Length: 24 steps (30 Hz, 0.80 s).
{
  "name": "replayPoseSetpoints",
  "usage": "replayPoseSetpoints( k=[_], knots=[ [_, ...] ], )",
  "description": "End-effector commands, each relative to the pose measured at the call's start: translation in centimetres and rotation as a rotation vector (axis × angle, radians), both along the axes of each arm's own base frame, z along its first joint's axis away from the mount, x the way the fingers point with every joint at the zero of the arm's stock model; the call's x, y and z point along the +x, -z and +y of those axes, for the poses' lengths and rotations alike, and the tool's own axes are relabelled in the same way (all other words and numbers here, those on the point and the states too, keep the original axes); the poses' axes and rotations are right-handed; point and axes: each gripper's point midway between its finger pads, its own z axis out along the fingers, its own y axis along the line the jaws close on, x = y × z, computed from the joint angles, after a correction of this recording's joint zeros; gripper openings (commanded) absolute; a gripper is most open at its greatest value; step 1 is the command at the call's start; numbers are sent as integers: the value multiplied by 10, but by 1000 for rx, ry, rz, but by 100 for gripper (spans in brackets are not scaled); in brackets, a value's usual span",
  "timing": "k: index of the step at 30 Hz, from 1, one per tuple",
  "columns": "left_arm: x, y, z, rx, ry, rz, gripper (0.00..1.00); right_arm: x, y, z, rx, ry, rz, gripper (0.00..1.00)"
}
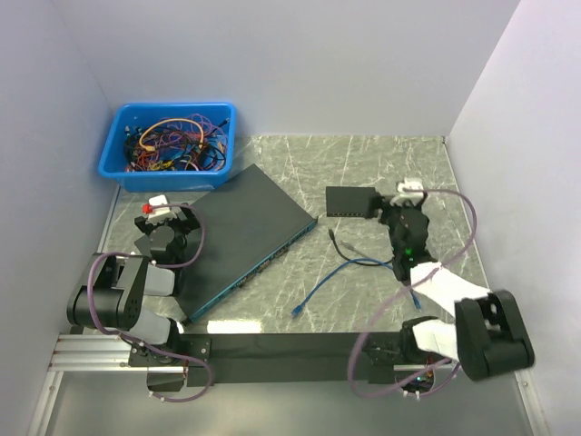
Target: Insert the plug into the switch port
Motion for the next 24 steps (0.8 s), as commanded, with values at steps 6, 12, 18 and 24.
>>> replayPoseSetpoints(
  k=[6,12,18,24],
  knots=[
    [8,-22,-3,-6,15,-75,99,-43,-135,108,377,-416,-49,100],
    [8,-22,-4,-6,17,-75,99,-89,-60,170,448,-600,325,100],
    [8,-22,-3,-4,14,-75,99,-145,-32,187,351,-577,389,100],
    [8,-22,-3,-6,15,-75,99,-186,0,196,254,-591,530,100]
  ],
)
